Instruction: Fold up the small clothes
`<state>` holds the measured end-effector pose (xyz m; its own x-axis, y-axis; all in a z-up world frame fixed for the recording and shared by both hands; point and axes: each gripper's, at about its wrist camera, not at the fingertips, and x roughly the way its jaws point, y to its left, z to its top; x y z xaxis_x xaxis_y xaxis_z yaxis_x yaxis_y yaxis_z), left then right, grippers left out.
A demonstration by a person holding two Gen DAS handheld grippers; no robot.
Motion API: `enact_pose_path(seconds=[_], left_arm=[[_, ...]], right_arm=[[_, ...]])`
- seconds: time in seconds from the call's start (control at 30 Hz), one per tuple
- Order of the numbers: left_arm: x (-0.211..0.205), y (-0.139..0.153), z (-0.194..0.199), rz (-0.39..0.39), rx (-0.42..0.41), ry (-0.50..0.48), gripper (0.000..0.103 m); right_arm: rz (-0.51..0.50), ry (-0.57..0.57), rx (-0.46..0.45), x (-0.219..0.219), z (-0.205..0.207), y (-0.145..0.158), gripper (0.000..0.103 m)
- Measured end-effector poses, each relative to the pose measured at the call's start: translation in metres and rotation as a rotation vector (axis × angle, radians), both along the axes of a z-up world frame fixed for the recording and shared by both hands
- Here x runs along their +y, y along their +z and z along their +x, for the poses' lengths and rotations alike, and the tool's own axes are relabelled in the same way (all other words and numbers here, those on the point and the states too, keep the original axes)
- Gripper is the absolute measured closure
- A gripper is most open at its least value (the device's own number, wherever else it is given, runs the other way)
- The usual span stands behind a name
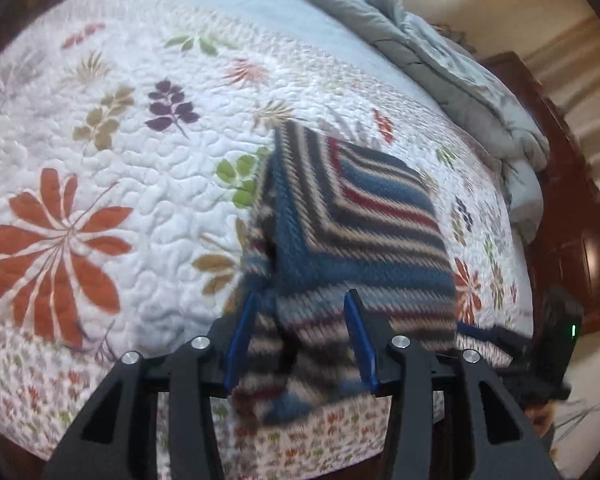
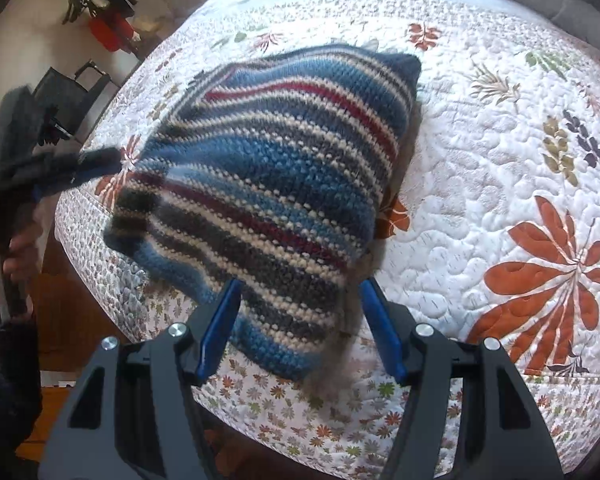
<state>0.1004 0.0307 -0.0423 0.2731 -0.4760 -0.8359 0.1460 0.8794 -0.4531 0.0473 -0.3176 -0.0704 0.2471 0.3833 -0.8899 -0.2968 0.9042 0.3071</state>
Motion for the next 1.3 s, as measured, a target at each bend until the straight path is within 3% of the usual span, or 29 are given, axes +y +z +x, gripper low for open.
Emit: enact_pose_path(seconds=[0.13, 0.37, 0.47, 0.63, 1.13, 1.17, 1.2, 1.23, 1.3], left_arm=[[-0.016, -0.005, -0.018, 0.033, 0.001, -0.033, 0.056], [-0.031, -0.04, -0.027, 0.093, 0.045, -0.041, 0.058], [-0.037, -0.049, -0.031, 0.162, 0.045, -0.046, 0.08], [-0.032, -0.049, -0.033, 0.144, 0.033, -0.025, 0.085], [-0.02, -0.033, -0.044, 0.12, -0.025, -0.04, 0.086], [-0.02, -0.032, -0.045, 0.122, -0.028, -0.039, 0.086], [-0.02, -0.031, -0.045, 0.122, -0.033, -0.042, 0.086], [-0.021, -0.03, -0.046, 0.122, -0.036, -0.043, 0.086], [-0.021, -0.026, -0.048, 0.126, -0.048, -0.045, 0.086]], right_arm=[[0.012, -0.012, 0.001, -0.002, -0.005, 0.003, 0.04], [0.004, -0.002, 0.021, 0.002, -0.012, 0.0, 0.04], [-0.002, -0.009, 0.034, 0.004, -0.011, -0.005, 0.04], [-0.004, -0.024, 0.052, 0.004, -0.007, -0.011, 0.039], [0.038, -0.069, 0.147, 0.003, 0.003, -0.035, 0.035], [0.042, -0.068, 0.155, 0.004, 0.004, -0.038, 0.039], [0.069, -0.067, 0.171, 0.005, 0.005, -0.04, 0.054], [0.088, -0.068, 0.184, 0.007, 0.006, -0.042, 0.061], [0.083, -0.064, 0.18, 0.008, 0.007, -0.041, 0.068]])
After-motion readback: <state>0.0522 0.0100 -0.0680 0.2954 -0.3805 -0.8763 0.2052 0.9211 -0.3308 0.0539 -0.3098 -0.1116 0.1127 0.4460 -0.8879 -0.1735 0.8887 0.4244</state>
